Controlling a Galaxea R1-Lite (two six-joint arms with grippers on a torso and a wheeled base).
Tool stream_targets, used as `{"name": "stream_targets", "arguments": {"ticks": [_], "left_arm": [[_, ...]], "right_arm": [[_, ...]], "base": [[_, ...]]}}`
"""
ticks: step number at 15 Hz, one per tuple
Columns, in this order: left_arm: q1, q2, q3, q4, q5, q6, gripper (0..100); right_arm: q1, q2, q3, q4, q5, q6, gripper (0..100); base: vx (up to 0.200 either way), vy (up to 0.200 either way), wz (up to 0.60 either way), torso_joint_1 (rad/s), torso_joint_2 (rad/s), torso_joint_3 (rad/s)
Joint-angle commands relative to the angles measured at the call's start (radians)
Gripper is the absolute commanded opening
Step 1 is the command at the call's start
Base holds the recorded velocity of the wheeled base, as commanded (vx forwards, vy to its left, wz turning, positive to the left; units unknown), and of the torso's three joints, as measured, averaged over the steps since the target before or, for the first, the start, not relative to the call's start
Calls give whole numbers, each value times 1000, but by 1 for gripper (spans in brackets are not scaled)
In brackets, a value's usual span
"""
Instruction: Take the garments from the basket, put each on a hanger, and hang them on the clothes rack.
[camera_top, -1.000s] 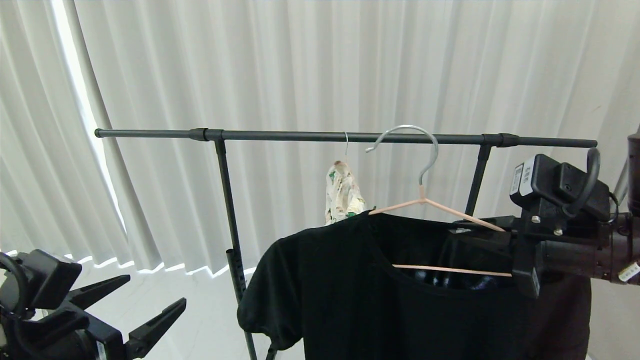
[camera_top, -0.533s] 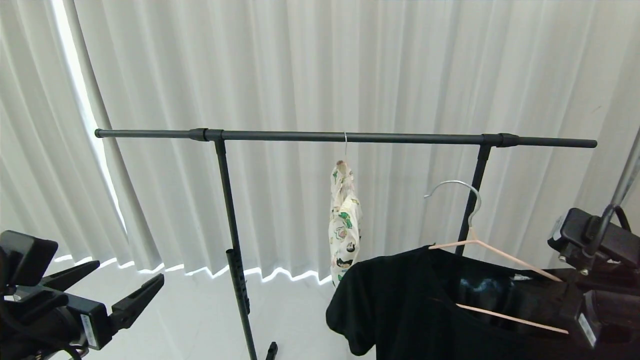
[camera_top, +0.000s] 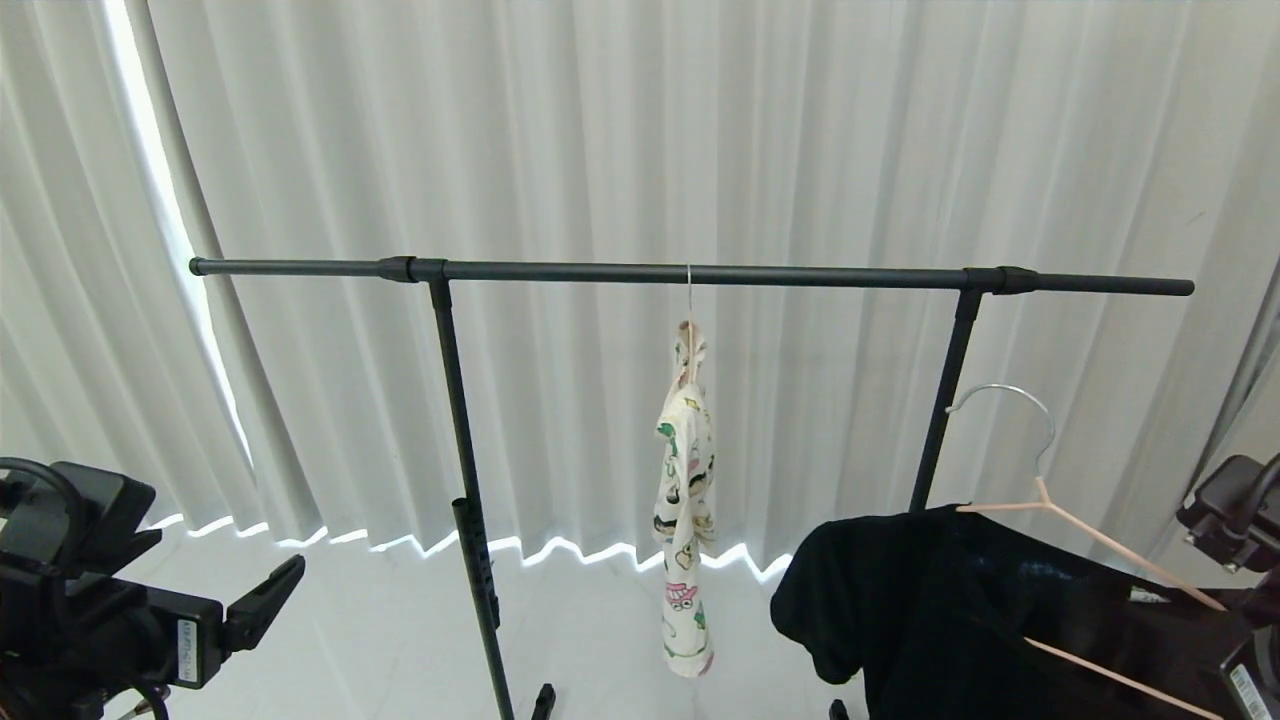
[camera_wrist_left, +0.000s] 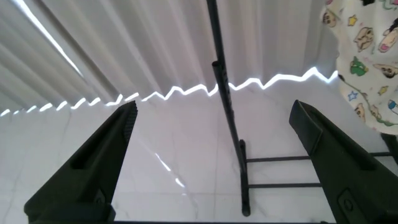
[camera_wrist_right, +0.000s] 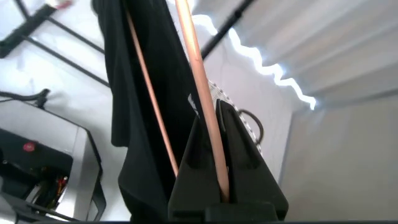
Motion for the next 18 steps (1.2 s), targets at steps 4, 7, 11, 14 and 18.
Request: {"name": "stream_targets", "arguments": {"ticks": [4,7,11,14,18], "left_arm": [[0,10,1,-1,5,2,100],[0,16,-5,-1,5,28,100],[-4,14,2,-1,3,53,100],[-4,11,2,-1,3,53,100],[-6,10,1,-1,3,53,100]], "right_arm": [[-104,-2,2,23,-8,-2,0],[-167,36,1,24,-68,4,0],[-171,123,-3,-80,-75,87,0],[-173,160,-12,-138,-95,95,0],[-171,215,-82,-135,-98,133,0]], "base": [[0,0,0,0,0,0],[0,0,0,0,0,0],[0,0,0,0,0,0],[0,0,0,0,0,0],[0,0,0,0,0,0]]}}
